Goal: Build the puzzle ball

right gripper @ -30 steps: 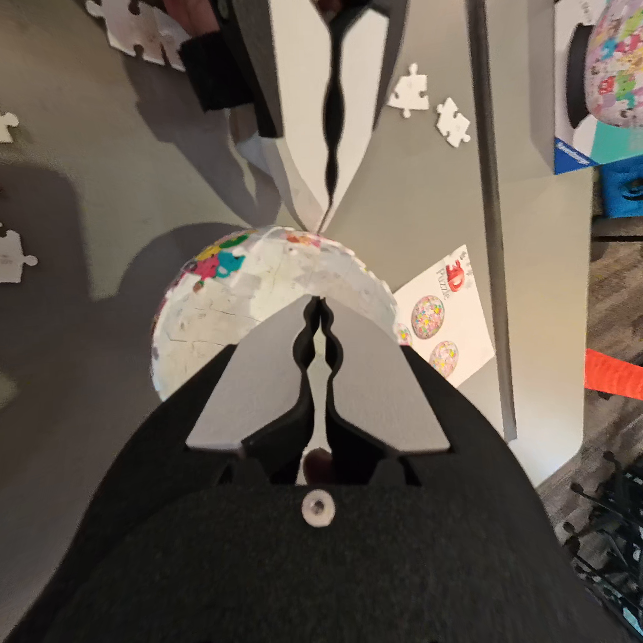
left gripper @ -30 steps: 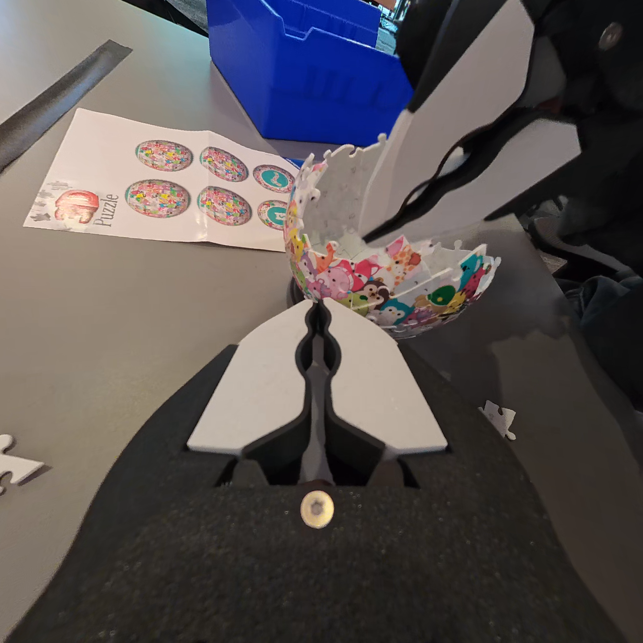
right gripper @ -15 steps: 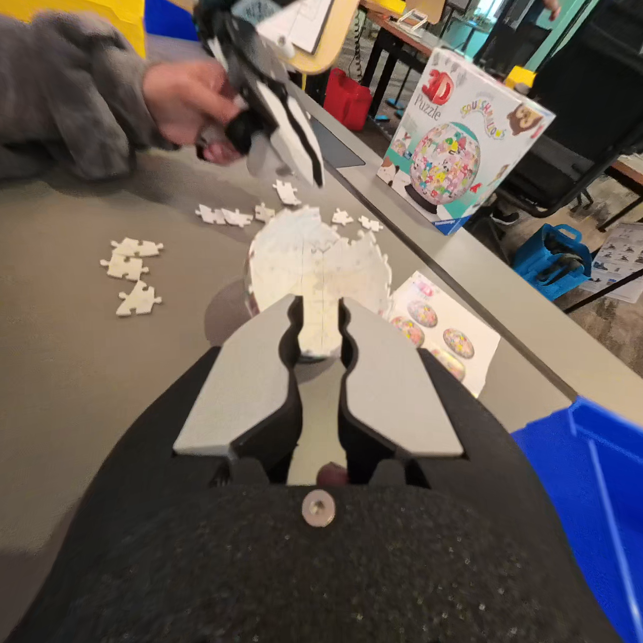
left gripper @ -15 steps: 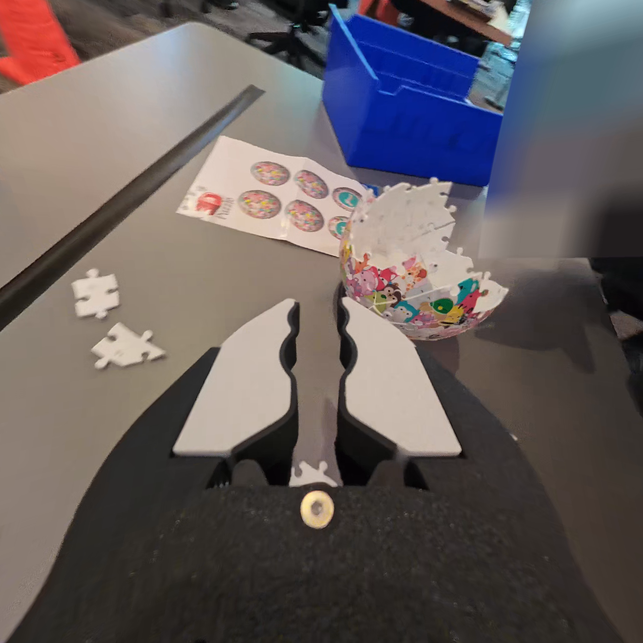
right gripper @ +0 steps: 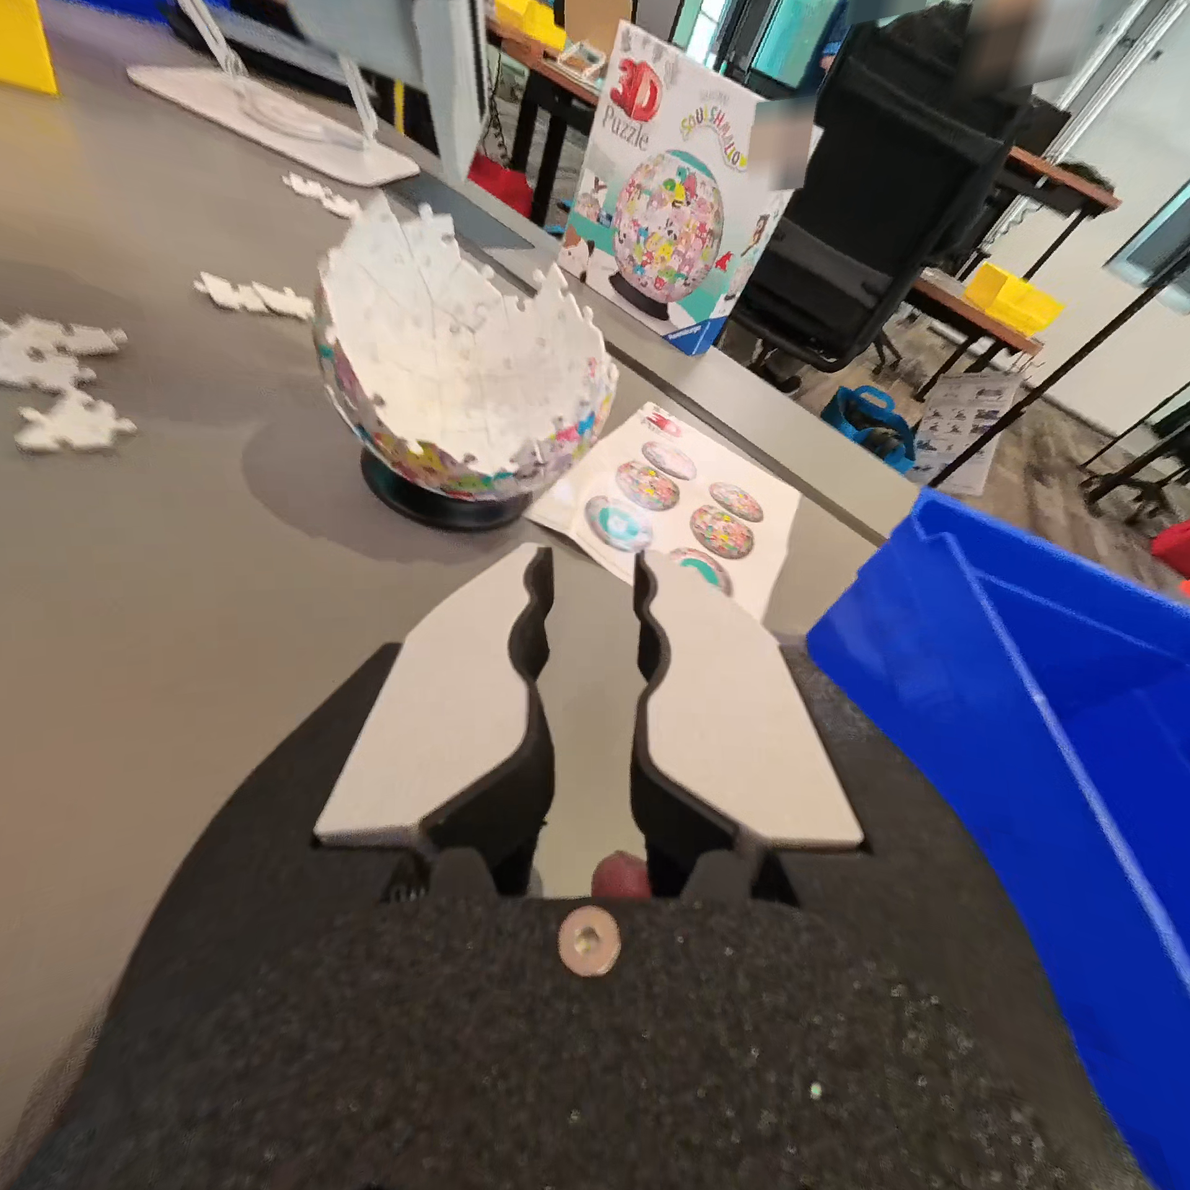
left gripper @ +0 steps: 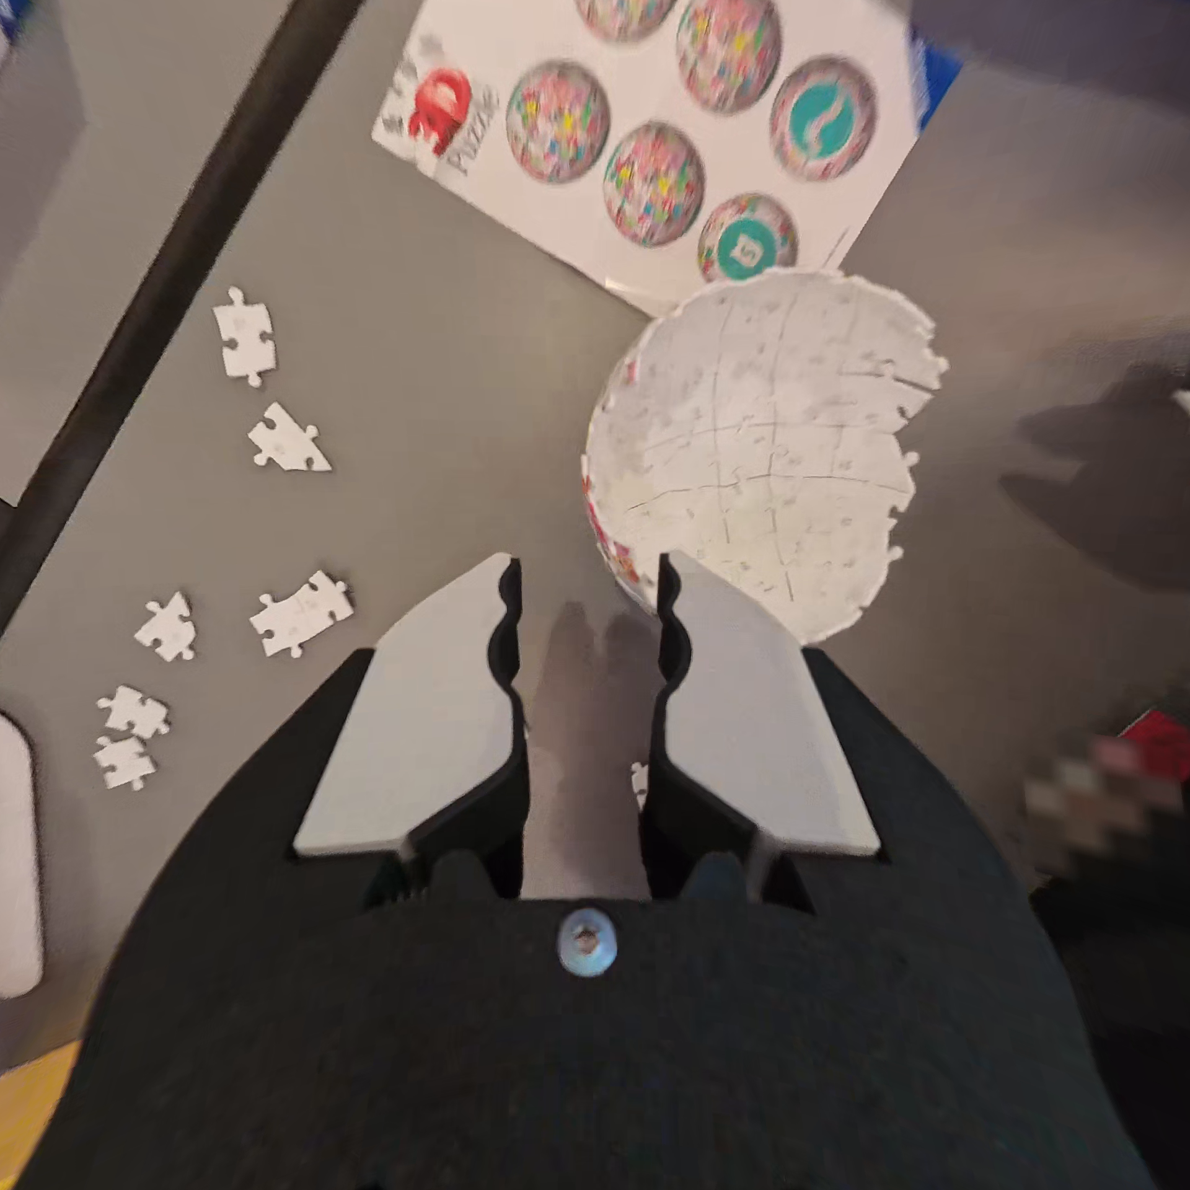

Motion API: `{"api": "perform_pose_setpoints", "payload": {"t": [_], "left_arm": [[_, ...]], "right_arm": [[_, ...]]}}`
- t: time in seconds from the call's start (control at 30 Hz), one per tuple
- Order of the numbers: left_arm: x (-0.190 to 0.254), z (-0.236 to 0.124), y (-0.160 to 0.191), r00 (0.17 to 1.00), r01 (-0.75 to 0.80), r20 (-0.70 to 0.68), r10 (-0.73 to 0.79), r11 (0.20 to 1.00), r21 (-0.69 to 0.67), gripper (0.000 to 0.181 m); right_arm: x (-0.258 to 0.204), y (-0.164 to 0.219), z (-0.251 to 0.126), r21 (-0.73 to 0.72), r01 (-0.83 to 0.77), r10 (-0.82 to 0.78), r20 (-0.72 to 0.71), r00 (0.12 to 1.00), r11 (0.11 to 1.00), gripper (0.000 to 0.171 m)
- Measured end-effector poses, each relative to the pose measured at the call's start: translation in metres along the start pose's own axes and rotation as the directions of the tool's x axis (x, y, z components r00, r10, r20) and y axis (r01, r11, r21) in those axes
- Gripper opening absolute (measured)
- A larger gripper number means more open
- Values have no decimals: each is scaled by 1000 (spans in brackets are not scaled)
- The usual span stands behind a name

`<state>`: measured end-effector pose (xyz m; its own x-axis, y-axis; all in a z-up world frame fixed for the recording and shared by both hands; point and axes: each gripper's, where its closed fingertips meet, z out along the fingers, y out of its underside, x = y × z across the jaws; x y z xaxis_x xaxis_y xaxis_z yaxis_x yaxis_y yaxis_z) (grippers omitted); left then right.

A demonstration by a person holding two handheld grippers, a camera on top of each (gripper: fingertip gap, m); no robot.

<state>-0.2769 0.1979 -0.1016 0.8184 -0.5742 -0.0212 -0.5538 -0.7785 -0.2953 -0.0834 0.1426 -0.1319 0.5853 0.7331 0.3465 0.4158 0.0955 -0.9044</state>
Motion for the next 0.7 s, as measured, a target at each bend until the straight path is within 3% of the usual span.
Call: {"api": "perform_pose_setpoints", "payload": {"t": [0.07, 0.17, 0.27, 0.33, 0.4, 0.47, 0.6, 0.7], "left_arm": [[-9, 10, -5, 1000, -1, 18, 3, 994, -107, 38], [-17, 20, -3, 1000, 18, -7, -20, 964, -264, 37], [-27, 20, -8, 999, 18, -28, -28, 954, -300, 26], [-48, 15, -13, 1000, 9, 23, -3, 967, -254, 19], [-63, 16, -13, 1000, 23, 23, -20, 986, -167, 9], [-63, 28, -2, 999, 34, -38, -37, 995, -90, 0], [-50, 60, 16, 984, 28, -177, -14, 997, 76, 0], [-28, 70, 9, 931, 108, -363, -32, 976, 190, 0]], "right_arm": [[13, 9, -3, -19, 12, -13, -49, 999, 1000, 22], [5, 18, -4, -49, -72, 73, 8, 997, 996, 25], [0, 24, -11, -73, -16, 17, 17, 1000, 997, 23], [-7, 25, -16, -74, -10, 13, 43, 999, 997, 21], [-14, 24, -22, -62, 9, -5, 63, 998, 998, 4], [-23, 18, -28, -24, 23, -20, 90, 996, 999, 0], [-26, -15, -32, 112, 15, -25, 87, 996, 994, 0], [-22, -47, -13, 128, -105, 91, 115, 989, 986, 0]]}}
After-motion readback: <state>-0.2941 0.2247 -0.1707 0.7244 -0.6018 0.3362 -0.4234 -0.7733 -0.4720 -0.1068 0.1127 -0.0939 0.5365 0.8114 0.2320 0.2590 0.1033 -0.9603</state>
